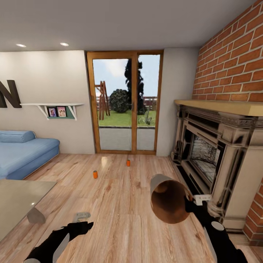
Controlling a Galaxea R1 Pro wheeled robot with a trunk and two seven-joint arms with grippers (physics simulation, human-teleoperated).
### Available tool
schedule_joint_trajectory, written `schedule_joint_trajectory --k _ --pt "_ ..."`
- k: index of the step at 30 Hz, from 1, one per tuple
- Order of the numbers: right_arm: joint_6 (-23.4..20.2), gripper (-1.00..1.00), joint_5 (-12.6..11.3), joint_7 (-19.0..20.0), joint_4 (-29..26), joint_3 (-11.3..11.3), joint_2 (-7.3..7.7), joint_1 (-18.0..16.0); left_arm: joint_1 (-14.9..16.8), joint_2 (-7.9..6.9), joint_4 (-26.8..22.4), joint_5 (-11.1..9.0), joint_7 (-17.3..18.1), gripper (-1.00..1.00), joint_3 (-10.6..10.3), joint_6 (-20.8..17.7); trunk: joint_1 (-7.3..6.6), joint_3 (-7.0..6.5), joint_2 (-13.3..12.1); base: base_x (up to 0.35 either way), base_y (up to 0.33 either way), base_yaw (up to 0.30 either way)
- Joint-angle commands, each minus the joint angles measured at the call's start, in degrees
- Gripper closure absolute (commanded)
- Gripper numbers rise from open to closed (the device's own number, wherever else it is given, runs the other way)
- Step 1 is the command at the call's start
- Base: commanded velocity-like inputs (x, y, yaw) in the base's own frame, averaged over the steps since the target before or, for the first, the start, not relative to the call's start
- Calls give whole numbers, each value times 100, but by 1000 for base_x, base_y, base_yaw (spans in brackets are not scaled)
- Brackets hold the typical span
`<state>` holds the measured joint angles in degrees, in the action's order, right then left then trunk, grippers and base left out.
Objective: Put the three can of soda from the living room inside the tash can in the kitchen.
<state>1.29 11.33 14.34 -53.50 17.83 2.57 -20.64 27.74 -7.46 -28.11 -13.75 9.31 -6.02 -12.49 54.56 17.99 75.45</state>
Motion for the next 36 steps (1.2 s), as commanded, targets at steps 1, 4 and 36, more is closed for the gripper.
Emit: schedule_joint_trajectory --k 1,4,36 --pt "-229 100 -24 3 -42 -5 -3 -61 36 0 5 3 0 -100 1 -12 0 0 1 0 0 0" --pt "-1518 100 -25 11 -317 -45 -6 -433 209 -8 21 3 -57 -100 15 -148 0 0 1 0 0 0" --pt "-3135 100 -8 -37 -1148 -886 34 -824 786 -73 268 -10 -1176 -100 110 -292 110 90 201 0 0 0"
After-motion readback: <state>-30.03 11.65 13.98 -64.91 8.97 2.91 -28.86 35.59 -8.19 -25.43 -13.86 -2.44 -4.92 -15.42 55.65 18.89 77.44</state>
